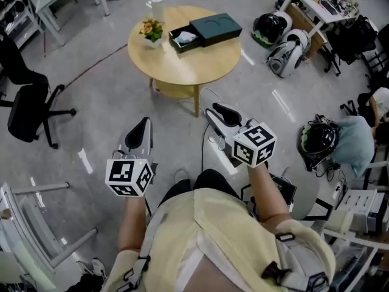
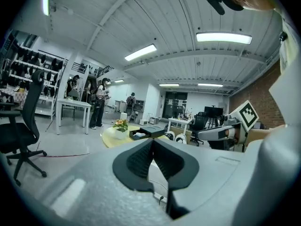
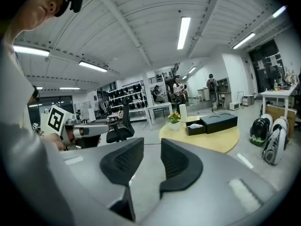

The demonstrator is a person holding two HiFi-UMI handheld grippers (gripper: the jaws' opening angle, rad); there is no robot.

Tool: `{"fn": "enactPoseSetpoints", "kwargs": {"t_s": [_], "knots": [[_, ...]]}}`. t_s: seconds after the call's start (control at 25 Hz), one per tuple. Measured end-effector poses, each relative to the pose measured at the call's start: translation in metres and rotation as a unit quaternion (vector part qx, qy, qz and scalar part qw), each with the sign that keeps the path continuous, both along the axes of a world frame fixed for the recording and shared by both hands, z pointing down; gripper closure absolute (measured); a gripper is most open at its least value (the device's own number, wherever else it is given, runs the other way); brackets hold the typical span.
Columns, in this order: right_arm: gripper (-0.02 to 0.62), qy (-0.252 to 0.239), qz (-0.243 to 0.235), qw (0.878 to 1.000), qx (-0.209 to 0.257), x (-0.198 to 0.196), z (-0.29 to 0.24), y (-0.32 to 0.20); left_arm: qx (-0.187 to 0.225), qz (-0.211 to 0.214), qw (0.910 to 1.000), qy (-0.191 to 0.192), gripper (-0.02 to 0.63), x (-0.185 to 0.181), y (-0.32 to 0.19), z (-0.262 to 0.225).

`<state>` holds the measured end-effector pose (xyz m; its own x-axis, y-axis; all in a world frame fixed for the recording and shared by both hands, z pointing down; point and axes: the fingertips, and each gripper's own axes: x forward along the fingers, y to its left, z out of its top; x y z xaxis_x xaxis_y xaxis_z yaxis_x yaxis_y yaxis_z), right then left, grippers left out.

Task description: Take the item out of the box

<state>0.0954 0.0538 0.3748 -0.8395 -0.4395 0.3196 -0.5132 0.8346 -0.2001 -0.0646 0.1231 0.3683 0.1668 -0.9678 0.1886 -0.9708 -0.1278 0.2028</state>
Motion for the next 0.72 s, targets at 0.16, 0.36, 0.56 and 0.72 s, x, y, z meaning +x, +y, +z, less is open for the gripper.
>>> {"fn": "enactPoseSetpoints", "kwargs": {"t_s": [0.16,0.36,0.56,0.72], "knots": [[0.461,0.022,-0.016,1.000,-0.007,-0.020,0.009,-0.008,-0.003,-0.002,0.9999,0.012,0.603,-0.015,-0.012,0.006],[0.422,0.046,-0.037,0.998,-0.009,-0.046,0.015,-0.032,0.003,0.002,0.9997,0.025,0.603,-0.028,-0.026,0.005],[0.403,0.065,-0.048,0.997,0.001,-0.066,0.019,-0.064,-0.012,-0.013,0.9991,0.037,0.603,-0.049,-0.044,0.021],[0.403,0.073,-0.044,0.996,0.002,-0.075,0.029,-0.101,-0.017,-0.023,0.9989,0.038,0.602,-0.064,-0.071,0.031]]}}
